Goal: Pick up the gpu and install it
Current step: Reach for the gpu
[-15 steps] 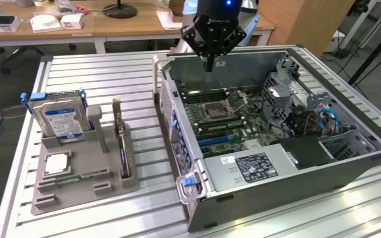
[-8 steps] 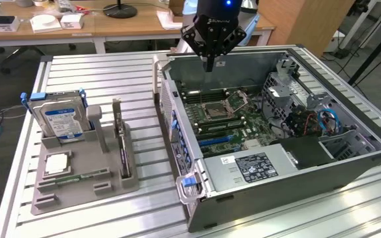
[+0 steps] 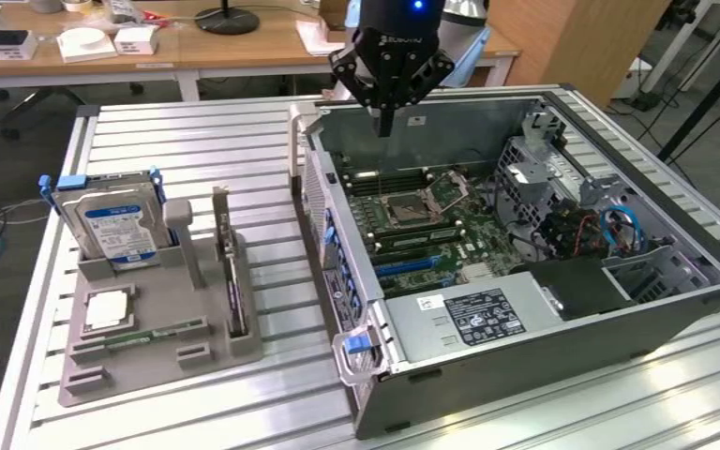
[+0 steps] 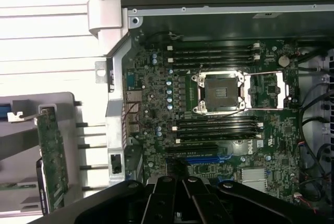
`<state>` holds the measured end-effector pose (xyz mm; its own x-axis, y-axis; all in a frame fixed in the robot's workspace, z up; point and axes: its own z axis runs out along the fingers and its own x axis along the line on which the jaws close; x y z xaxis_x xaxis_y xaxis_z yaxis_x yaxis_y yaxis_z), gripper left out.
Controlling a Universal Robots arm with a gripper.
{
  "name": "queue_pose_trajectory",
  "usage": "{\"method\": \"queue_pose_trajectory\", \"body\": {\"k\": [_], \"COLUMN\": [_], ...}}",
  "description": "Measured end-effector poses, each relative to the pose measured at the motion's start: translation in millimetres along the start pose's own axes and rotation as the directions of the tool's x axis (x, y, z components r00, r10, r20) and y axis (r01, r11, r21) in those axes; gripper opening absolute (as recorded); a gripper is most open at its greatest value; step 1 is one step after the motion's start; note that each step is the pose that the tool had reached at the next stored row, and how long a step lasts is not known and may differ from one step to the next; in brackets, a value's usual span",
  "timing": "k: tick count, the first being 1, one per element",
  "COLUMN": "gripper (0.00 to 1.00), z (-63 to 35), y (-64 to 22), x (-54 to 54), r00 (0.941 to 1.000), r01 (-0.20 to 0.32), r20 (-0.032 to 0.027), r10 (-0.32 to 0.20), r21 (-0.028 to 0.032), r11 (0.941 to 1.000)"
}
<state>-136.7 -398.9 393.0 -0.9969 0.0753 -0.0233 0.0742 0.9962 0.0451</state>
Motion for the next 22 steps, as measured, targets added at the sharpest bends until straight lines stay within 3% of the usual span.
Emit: {"method": "queue_pose_trajectory", "body": {"k": [22], "gripper": [0.11], "z": [-0.1], "y": [-0.7], "x": [8.5], "r00": [1.0], "r01": [0.0], "r20": [-0.0001], "r10": [0.0], "r21": [0.0], "r11": [1.0]}}
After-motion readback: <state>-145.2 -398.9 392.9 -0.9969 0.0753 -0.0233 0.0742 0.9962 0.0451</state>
